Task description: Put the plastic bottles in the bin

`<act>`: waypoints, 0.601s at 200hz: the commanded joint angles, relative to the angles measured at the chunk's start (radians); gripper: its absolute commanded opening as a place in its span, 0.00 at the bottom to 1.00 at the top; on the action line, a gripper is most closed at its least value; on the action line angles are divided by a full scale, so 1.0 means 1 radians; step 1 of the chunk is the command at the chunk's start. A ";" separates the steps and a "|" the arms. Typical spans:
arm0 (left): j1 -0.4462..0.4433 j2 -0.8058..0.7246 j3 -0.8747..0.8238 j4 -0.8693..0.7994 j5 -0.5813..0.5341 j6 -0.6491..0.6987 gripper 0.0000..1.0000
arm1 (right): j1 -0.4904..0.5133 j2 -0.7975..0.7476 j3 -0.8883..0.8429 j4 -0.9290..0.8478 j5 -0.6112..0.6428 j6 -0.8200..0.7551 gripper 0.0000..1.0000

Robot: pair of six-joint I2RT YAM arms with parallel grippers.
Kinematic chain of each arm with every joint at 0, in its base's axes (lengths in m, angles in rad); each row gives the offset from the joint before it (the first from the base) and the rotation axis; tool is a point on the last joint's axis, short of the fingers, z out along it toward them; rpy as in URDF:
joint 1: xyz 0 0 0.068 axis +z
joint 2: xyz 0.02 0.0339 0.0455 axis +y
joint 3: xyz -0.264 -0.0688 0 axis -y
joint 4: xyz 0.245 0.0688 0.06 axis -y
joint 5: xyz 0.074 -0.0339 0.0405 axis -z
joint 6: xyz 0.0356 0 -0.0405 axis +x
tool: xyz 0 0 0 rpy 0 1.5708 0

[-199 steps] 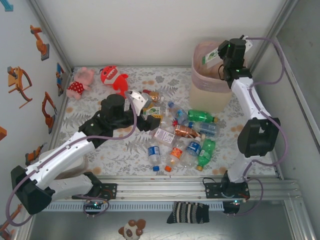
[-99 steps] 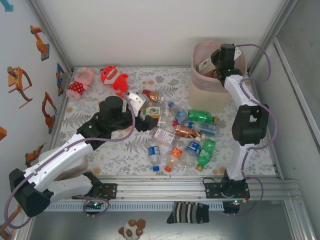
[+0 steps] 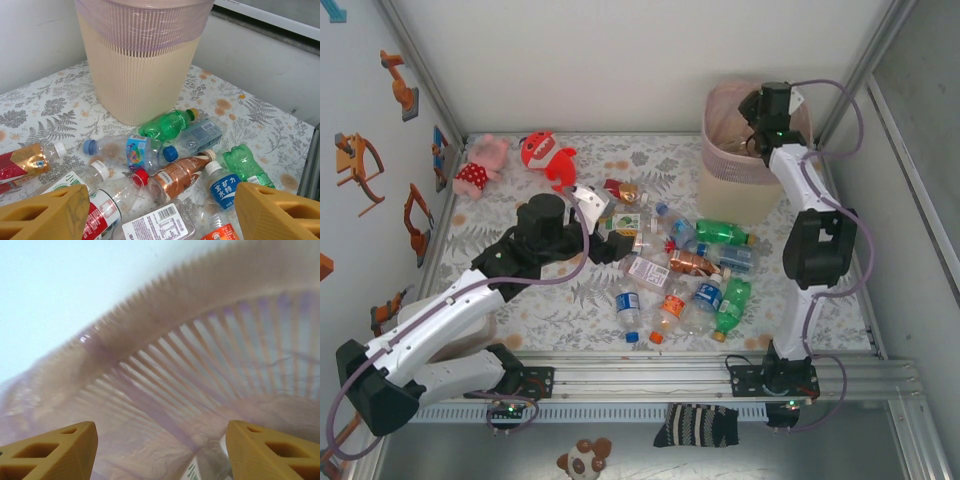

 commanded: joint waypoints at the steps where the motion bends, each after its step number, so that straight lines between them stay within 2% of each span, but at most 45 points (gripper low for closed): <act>1: 0.005 -0.015 -0.009 -0.008 -0.019 -0.003 0.76 | 0.000 -0.084 0.047 -0.027 0.065 -0.077 0.68; 64: 0.009 0.037 0.019 -0.017 -0.057 -0.018 0.76 | 0.001 -0.202 0.035 -0.055 0.071 -0.178 0.69; 120: 0.023 0.138 0.082 -0.074 -0.198 -0.092 0.75 | 0.001 -0.339 -0.041 -0.084 0.010 -0.230 0.68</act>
